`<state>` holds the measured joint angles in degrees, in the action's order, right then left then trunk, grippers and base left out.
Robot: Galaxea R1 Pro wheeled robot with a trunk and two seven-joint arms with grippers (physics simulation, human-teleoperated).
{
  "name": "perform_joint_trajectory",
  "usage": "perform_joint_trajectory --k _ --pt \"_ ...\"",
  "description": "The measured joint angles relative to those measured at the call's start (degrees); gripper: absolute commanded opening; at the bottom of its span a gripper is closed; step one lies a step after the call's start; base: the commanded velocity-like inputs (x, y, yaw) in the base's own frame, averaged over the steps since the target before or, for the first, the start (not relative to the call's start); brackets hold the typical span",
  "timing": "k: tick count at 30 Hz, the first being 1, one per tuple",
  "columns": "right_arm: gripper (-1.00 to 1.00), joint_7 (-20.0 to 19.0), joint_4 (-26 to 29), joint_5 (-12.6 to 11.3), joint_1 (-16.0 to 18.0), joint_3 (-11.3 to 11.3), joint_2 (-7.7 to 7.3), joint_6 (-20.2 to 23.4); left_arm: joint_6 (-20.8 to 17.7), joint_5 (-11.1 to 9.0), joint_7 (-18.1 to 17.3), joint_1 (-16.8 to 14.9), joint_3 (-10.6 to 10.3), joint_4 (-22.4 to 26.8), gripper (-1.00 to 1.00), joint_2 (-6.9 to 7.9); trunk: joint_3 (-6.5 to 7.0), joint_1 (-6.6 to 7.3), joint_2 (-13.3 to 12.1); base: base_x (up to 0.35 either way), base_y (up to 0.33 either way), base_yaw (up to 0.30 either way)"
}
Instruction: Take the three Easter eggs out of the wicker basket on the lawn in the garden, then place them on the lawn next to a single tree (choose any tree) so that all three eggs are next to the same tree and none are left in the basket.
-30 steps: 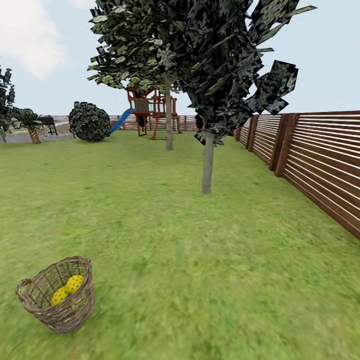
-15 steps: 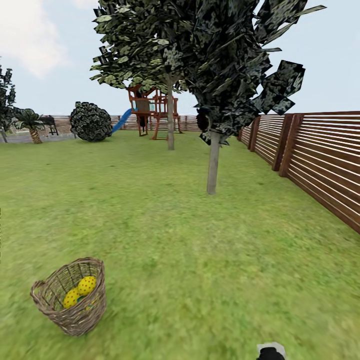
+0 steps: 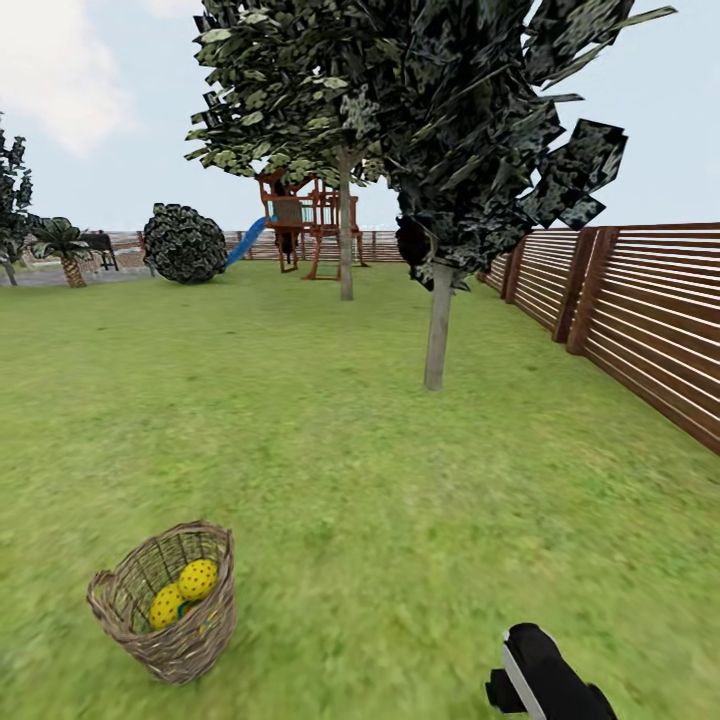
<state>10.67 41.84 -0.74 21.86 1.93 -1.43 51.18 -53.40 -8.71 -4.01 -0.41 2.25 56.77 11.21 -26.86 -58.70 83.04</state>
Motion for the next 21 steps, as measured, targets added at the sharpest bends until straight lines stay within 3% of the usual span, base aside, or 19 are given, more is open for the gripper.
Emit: perform_joint_trajectory --k 5,8,10,12,15,18,21 --pt "1.0 0.18 -0.06 1.03 0.03 1.81 0.28 -0.09 -1.45 0.07 -0.09 -0.01 0.2 4.55 1.0 0.25 0.0 0.0 0.0 0.294 0.171 0.0" --pt "1.0 0.16 -0.07 0.84 0.0 1.8 0.11 -0.09 -1.88 0.17 0.02 -0.17 0.17 5.85 1.0 -0.04 0.0 0.01 0.0 0.32 0.142 0.0" --pt "1.0 0.05 -0.19 0.67 -0.01 1.67 0.07 -0.2 -2.13 0.01 0.15 -2.48 0.34 5.75 1.0 0.14 0.01 0.01 0.0 0.327 0.134 0.0" --pt "1.0 -0.03 -0.38 0.63 0.01 1.78 0.08 -0.3 -2.3 -0.14 0.14 -6.2 1.4 3.88 1.0 0.06 0.01 0.01 0.0 0.327 0.131 0.0" --pt "1.0 -0.02 -0.46 0.6 0.0 1.77 0.08 -0.23 -2.21 -0.74 0.11 -12.98 2.52 -4.97 1.0 -1.57 0.0 0.0 0.0 0.26 0.068 0.0" --pt "1.0 -0.01 -0.31 0.55 0.0 1.67 0.0 -0.11 -1.98 -0.61 0.2 -15.47 2.91 -9.19 1.0 -3.73 0.0 -0.02 0.0 0.103 0.017 0.0" --pt "1.0 -0.01 -0.26 0.51 0.02 1.55 -0.1 -0.08 -1.82 -0.45 0.22 -16.17 3.12 -10.44 1.0 -3.42 0.0 -0.03 0.0 0.022 0.004 0.0"
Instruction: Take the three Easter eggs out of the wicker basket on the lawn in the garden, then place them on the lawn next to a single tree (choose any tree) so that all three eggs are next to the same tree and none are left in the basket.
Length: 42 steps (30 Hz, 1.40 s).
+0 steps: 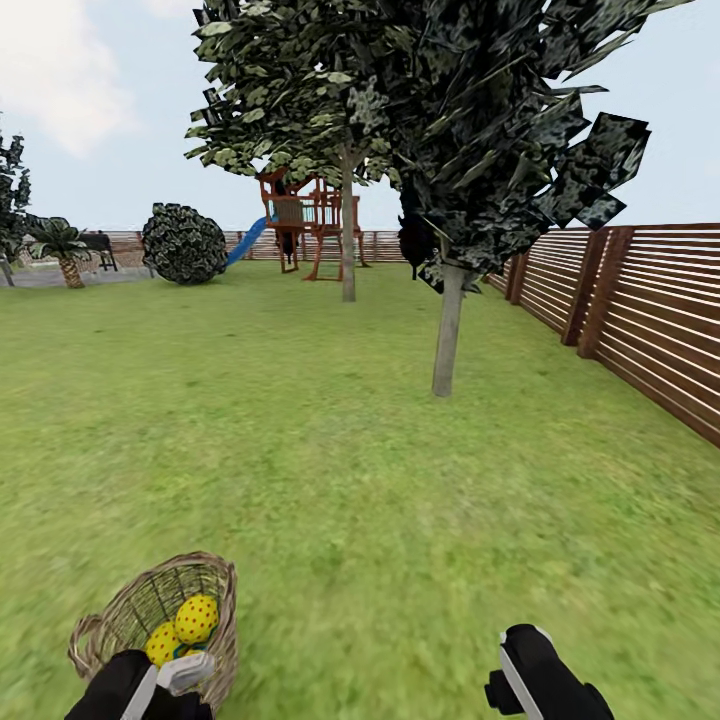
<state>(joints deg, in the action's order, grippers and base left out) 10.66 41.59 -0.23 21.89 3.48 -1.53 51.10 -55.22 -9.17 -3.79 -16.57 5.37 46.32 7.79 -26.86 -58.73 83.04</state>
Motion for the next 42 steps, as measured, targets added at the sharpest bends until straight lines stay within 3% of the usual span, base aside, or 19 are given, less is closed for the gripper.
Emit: perform_joint_trajectory --k 8,15,29,42 --pt "1.0 0.01 0.02 0.2 -0.03 0.23 0.03 -0.05 0.19 -0.06 -0.01 -0.18 -0.12 -0.51 1.0 0.64 0.0 0.0 0.0 0.002 0.012 0.0" --pt "1.0 0.01 0.0 0.54 -0.03 0.38 0.08 -0.23 0.25 -0.15 0.0 -0.18 0.72 -0.56 1.0 1.82 0.0 0.02 0.0 0.094 0.236 0.0" --pt "1.0 0.2 -0.18 0.64 0.0 0.46 0.09 -0.37 0.32 -0.13 0.0 -0.18 0.69 -2.97 1.0 1.81 0.0 0.03 0.0 0.28 0.188 0.0" --pt "1.0 0.22 -0.25 0.64 0.0 0.46 0.09 -0.36 0.55 -0.13 0.03 -0.18 0.58 -3.1 1.0 1.62 0.0 0.03 0.0 0.337 0.013 0.0"
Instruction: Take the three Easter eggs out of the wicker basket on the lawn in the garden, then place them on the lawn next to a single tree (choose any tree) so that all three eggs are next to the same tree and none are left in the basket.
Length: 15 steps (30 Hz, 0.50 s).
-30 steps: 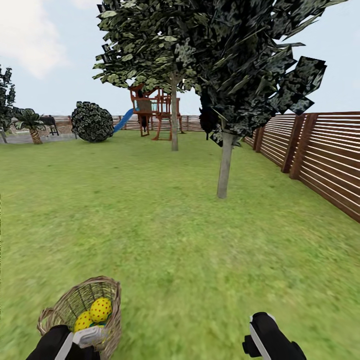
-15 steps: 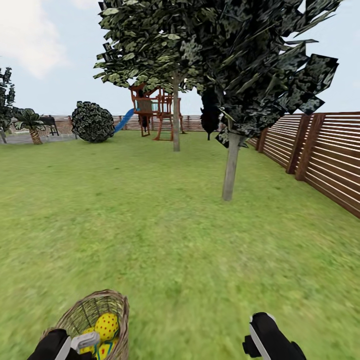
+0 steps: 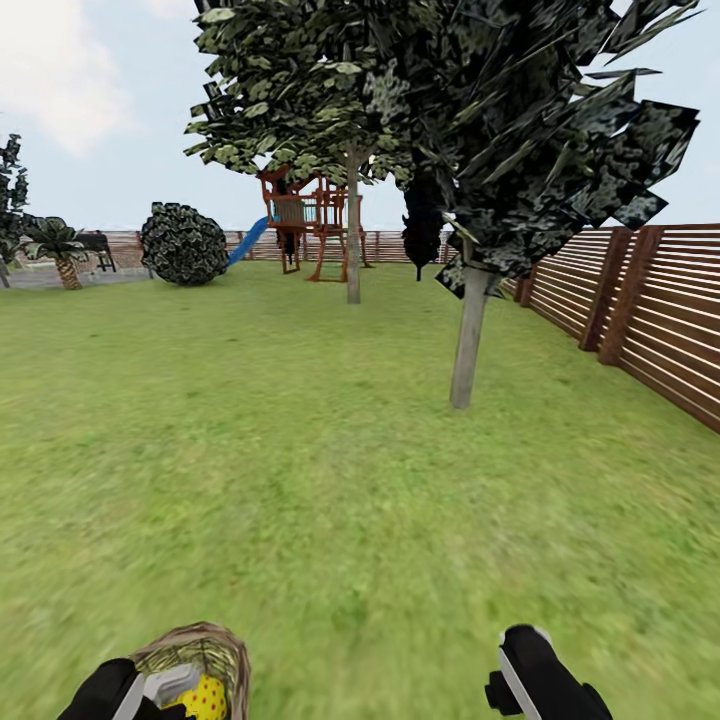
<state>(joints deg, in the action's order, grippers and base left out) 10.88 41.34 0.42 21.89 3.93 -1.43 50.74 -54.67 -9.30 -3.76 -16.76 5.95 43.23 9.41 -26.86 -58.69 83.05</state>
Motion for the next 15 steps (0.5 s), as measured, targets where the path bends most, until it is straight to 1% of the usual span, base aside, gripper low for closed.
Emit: perform_joint_trajectory --k 10,12,15 --pt "1.0 0.0 0.0 0.02 -0.02 -0.01 -0.01 0.0 0.95 0.05 0.05 0.0 -0.26 -0.04 1.0 -0.15 0.0 0.0 0.0 0.336 0.0 0.0" --pt "1.0 0.01 0.0 0.0 -0.02 0.0 0.0 0.0 1.03 0.1 0.05 0.0 -0.21 -0.04 1.0 -0.1 0.0 -0.01 0.0 0.184 0.0 0.0" --pt "1.0 0.03 0.0 0.02 0.01 0.0 0.0 0.0 1.06 0.11 0.1 0.0 -0.14 -0.03 1.0 -0.08 0.0 -0.03 0.0 0.058 0.0 0.0"
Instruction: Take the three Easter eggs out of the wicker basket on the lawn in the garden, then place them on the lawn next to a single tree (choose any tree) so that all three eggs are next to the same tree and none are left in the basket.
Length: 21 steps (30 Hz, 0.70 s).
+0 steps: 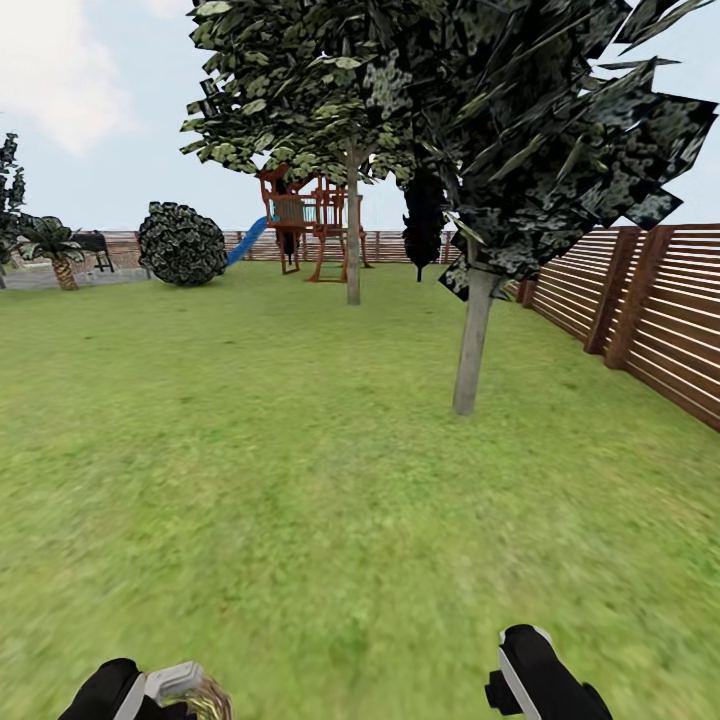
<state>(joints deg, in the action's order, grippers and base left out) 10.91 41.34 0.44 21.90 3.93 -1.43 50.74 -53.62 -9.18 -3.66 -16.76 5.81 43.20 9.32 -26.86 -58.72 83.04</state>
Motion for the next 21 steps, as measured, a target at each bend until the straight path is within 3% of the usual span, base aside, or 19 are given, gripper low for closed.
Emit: perform_joint_trajectory --k 5,14,21 --pt "1.0 0.03 -0.01 -0.01 -0.02 0.0 0.0 0.0 0.01 -0.11 -0.02 0.0 0.16 0.06 1.0 -0.01 0.0 -0.01 0.0 0.036 0.0 0.0" --pt "1.0 0.0 -0.06 0.02 -0.01 0.0 0.0 0.0 0.01 -0.2 -0.04 0.0 -0.04 0.07 1.0 -0.17 0.0 0.02 0.0 0.246 0.0 0.0" --pt "1.0 0.05 -0.09 0.02 -0.02 0.0 0.0 -0.02 0.02 -0.27 -0.04 0.0 -0.05 0.07 1.0 -0.17 0.0 0.0 0.0 0.044 0.0 0.0"
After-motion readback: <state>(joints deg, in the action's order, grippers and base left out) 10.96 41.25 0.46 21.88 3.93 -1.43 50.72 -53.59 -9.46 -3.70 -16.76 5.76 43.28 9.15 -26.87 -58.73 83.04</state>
